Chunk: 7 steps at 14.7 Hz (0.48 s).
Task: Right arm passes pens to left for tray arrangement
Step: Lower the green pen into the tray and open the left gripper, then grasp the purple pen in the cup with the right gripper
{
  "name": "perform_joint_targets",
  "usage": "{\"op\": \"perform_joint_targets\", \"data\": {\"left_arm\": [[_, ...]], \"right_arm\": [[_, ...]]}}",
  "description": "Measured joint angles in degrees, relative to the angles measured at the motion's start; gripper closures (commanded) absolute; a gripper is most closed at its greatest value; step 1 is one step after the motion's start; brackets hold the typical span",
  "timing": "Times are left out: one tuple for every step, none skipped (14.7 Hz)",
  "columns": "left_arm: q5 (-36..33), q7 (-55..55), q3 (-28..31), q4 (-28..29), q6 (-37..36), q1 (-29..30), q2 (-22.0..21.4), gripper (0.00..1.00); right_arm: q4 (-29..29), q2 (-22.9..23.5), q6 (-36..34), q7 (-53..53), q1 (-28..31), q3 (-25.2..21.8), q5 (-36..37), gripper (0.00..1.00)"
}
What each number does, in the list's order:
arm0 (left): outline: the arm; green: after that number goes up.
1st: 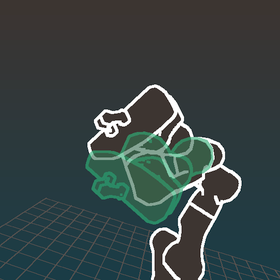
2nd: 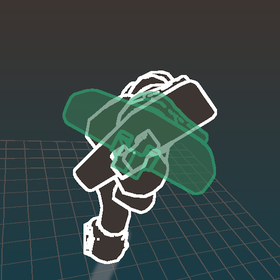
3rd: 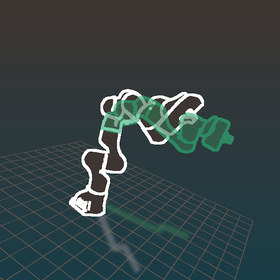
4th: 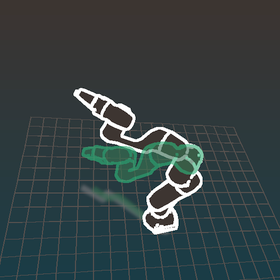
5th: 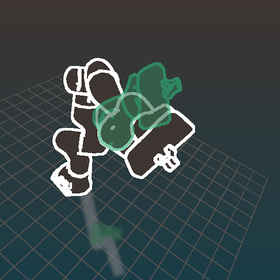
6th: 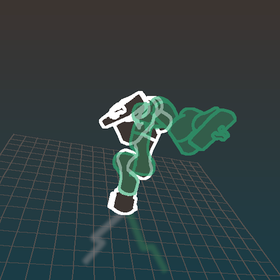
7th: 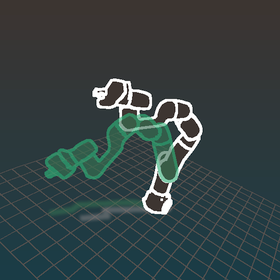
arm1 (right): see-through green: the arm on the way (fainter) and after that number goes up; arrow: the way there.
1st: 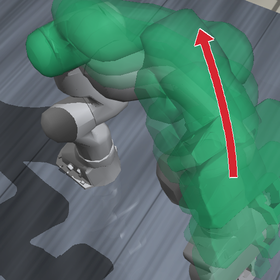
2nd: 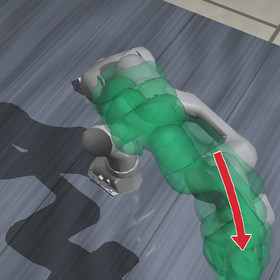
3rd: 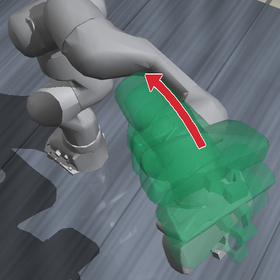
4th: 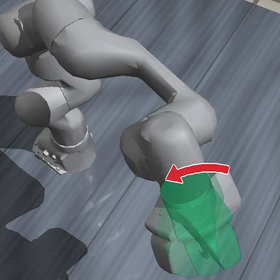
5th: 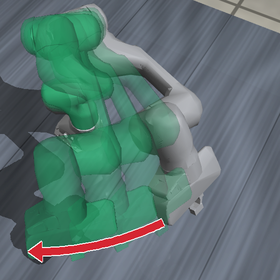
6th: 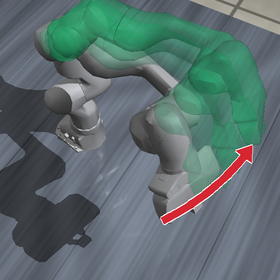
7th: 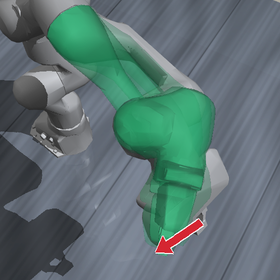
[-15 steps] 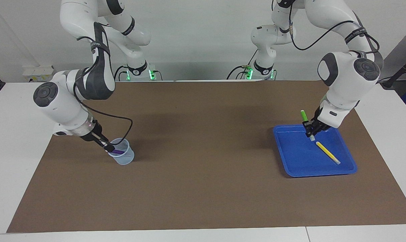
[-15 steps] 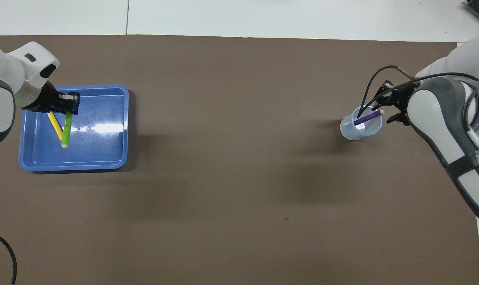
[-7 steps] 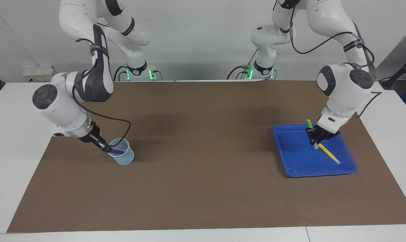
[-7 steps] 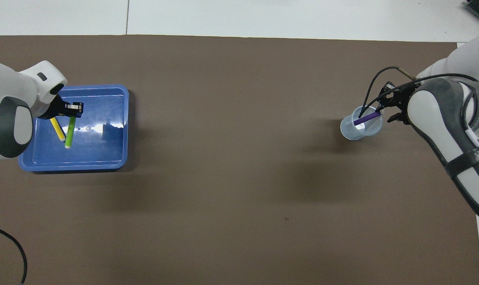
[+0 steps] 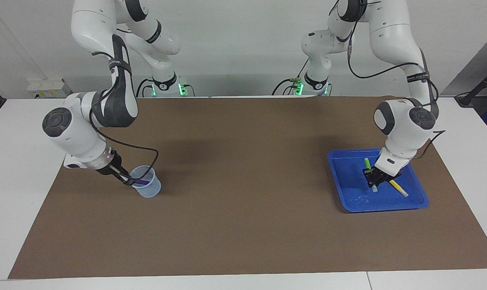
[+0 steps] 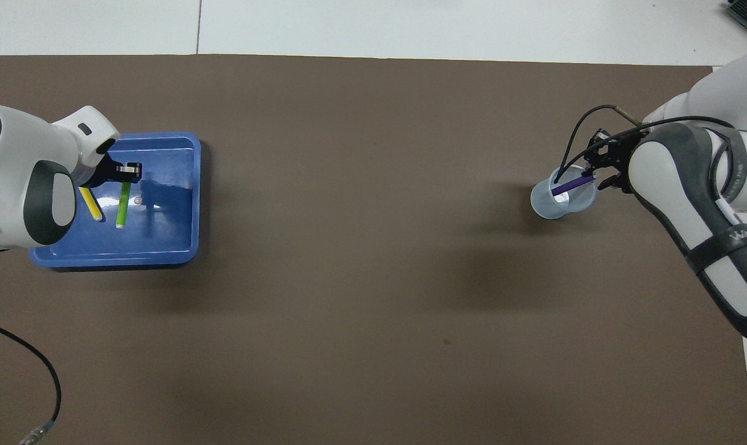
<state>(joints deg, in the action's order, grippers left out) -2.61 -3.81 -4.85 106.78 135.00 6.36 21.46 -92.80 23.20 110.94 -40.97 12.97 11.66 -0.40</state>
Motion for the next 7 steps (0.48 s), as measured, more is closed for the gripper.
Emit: {"op": "perform_joint_targets", "data": {"left_arm": [[0.0, -0.2, 0.0, 0.6, 0.7, 0.5, 0.2, 1.00], [0.0, -0.8, 0.0, 1.1, 1.2, 1.1, 0.2, 1.00], [0.0, -1.7, 0.0, 1.7, 1.7, 1.6, 0.3, 1.00], [-0.1, -2.3, 0.0, 2.2, 2.4, 2.0, 0.3, 1.00], [-0.1, -2.8, 0.0, 2.6, 3.0, 2.4, 0.3, 1.00], [-0.1, -2.9, 0.0, 3.0, 3.6, 2.5, 0.4, 1.00], [-0.1, -2.9, 0.0, 3.2, 3.9, 2.5, 0.4, 1.00]], "right_arm": [[0.0, 0.0, 0.0, 0.0, 0.0, 0.0, 0.0, 0.79], [0.0, 0.0, 0.0, 0.0, 0.0, 0.0, 0.0, 0.82], [0.0, 0.0, 0.0, 0.0, 0.0, 0.0, 0.0, 0.88], [0.2, 0.0, 0.1, 0.0, 0.0, 0.0, 0.0, 0.92], [0.2, 0.0, 0.1, 0.0, 0.0, 0.0, 0.0, 0.96], [0.3, 0.0, 0.1, 0.0, -0.1, 0.0, 0.0, 1.00], [0.3, 0.0, 0.1, 0.0, -0.1, 0.1, 0.0, 1.00]]}}
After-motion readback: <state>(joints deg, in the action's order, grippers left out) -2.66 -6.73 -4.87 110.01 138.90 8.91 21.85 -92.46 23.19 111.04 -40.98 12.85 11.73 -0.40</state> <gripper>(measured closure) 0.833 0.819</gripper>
